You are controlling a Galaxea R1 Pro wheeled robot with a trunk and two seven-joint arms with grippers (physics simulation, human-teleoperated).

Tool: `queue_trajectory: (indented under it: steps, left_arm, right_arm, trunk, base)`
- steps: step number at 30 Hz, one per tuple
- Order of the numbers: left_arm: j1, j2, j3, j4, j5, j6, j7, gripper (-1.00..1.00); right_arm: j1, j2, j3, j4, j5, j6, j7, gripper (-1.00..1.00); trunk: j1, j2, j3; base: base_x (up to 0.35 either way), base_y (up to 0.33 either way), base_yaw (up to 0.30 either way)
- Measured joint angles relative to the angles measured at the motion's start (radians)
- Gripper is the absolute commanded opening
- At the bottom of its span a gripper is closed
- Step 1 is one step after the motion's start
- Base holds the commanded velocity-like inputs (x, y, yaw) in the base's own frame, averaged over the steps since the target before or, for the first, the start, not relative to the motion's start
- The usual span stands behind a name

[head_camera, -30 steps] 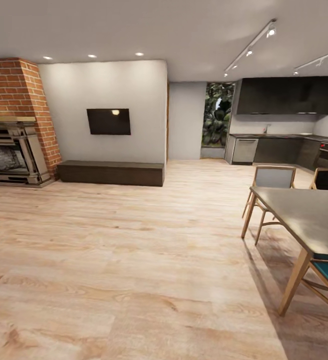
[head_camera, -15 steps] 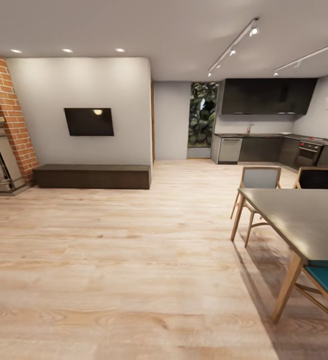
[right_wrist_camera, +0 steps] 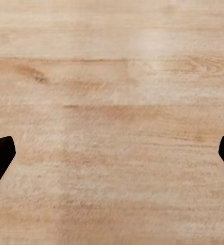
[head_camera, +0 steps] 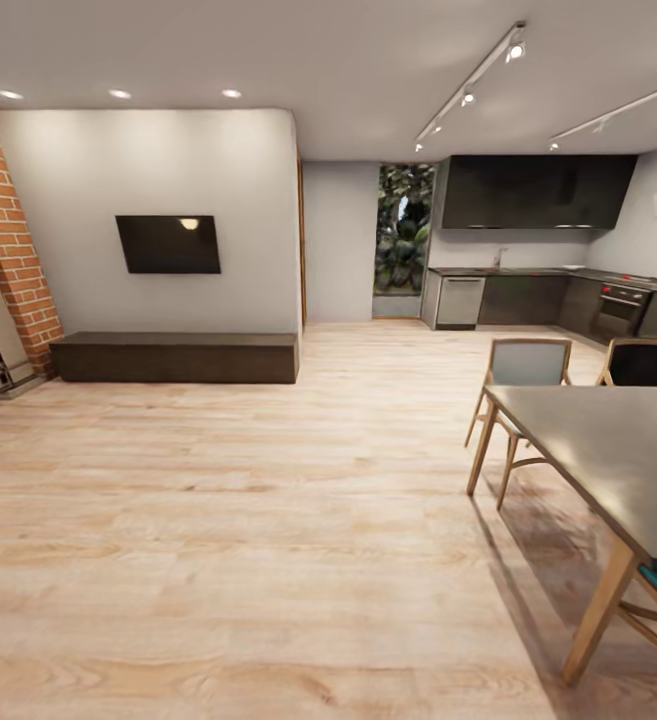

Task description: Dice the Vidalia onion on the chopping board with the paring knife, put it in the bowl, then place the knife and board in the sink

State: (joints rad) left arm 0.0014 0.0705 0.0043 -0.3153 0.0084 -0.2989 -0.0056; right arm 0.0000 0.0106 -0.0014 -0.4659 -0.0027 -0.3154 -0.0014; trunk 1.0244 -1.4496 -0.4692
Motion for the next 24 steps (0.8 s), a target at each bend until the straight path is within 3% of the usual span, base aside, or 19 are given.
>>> queue_trajectory:
  steps: [24]
  left_arm:
    - [0.000, 0.000, 0.000, 0.000, 0.000, 0.000, 0.000, 1.00]
  right_arm:
    - [0.000, 0.000, 0.000, 0.000, 0.000, 0.000, 0.000, 1.00]
  trunk:
    - [0.000, 0.000, 0.000]
  base:
    - [0.317, 0.000, 0.000]
